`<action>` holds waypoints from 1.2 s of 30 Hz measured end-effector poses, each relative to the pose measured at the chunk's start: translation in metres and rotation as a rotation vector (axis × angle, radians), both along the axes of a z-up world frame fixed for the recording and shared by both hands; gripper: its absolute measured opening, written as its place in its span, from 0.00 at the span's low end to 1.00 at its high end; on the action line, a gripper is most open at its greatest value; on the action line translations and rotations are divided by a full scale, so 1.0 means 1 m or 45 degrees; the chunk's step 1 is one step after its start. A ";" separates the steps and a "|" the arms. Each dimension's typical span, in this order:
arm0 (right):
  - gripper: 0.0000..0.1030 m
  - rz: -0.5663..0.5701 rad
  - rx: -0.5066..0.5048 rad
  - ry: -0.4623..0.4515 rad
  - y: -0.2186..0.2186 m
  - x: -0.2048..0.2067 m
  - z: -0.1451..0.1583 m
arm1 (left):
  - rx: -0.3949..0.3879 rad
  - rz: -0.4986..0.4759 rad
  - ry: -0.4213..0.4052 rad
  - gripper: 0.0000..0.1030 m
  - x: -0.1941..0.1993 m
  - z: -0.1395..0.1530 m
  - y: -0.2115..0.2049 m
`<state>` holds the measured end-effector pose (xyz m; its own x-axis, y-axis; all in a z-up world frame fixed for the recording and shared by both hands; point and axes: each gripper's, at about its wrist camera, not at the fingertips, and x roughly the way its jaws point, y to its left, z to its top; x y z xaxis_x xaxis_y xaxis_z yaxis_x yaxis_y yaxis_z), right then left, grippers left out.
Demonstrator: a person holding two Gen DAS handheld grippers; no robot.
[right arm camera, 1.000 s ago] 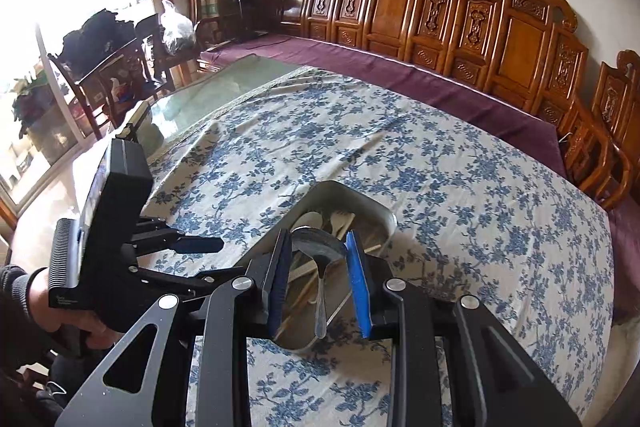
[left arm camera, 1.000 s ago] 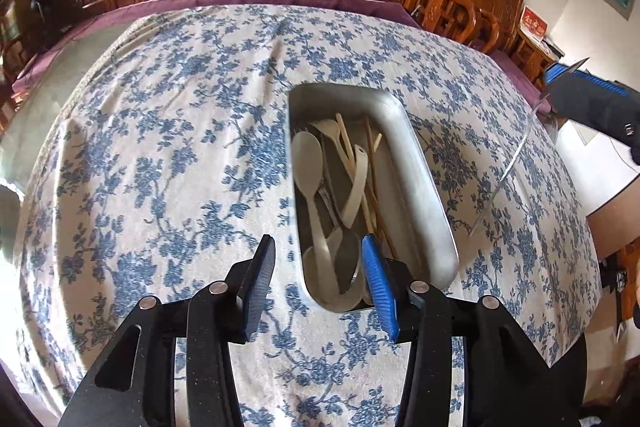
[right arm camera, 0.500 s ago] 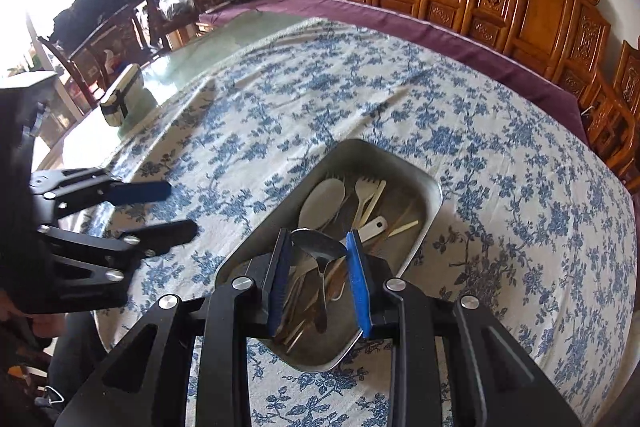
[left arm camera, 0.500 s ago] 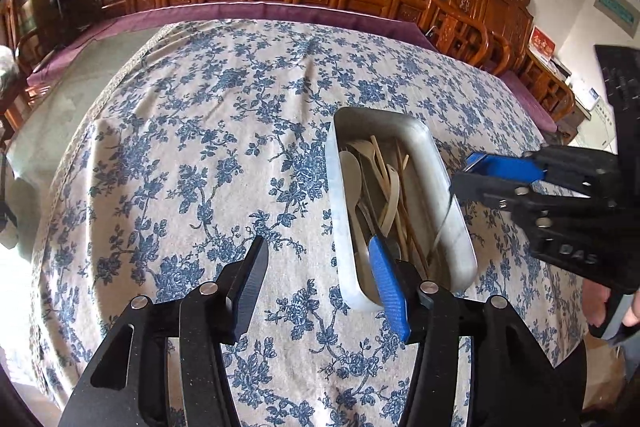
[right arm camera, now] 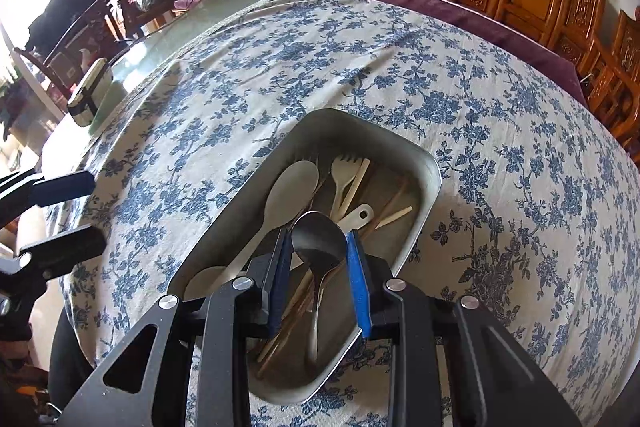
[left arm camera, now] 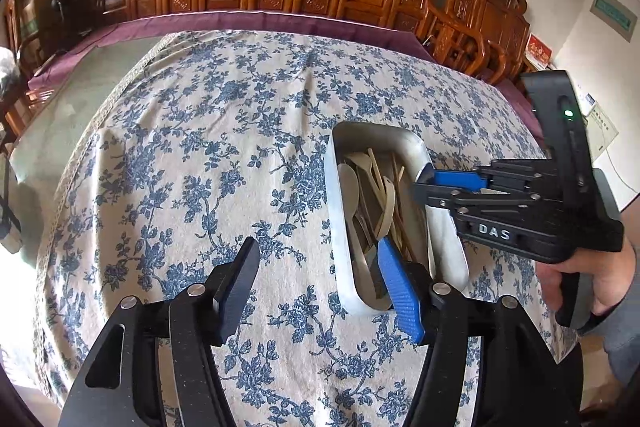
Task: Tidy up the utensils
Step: 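Move the metal spoon over the tray and open the right gripper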
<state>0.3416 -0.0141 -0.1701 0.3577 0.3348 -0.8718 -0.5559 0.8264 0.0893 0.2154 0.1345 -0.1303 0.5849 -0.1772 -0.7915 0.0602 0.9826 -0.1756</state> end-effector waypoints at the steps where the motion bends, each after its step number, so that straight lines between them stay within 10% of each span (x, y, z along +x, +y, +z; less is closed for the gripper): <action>1: 0.29 -0.010 0.012 0.012 -0.001 0.004 -0.002 | 0.001 0.000 -0.001 0.58 0.000 0.001 0.000; 20: 0.30 0.049 -0.019 -0.009 0.018 0.020 -0.021 | 0.019 0.009 0.028 0.58 0.005 -0.007 0.003; 36: 0.32 -0.020 0.100 -0.173 -0.028 -0.033 0.029 | 0.066 0.033 -0.003 0.62 -0.017 0.012 -0.009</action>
<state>0.3087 -0.0426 -0.1411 0.4765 0.3935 -0.7862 -0.5545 0.8285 0.0786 0.1987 0.1251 -0.1183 0.5906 -0.1204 -0.7980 0.0345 0.9917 -0.1240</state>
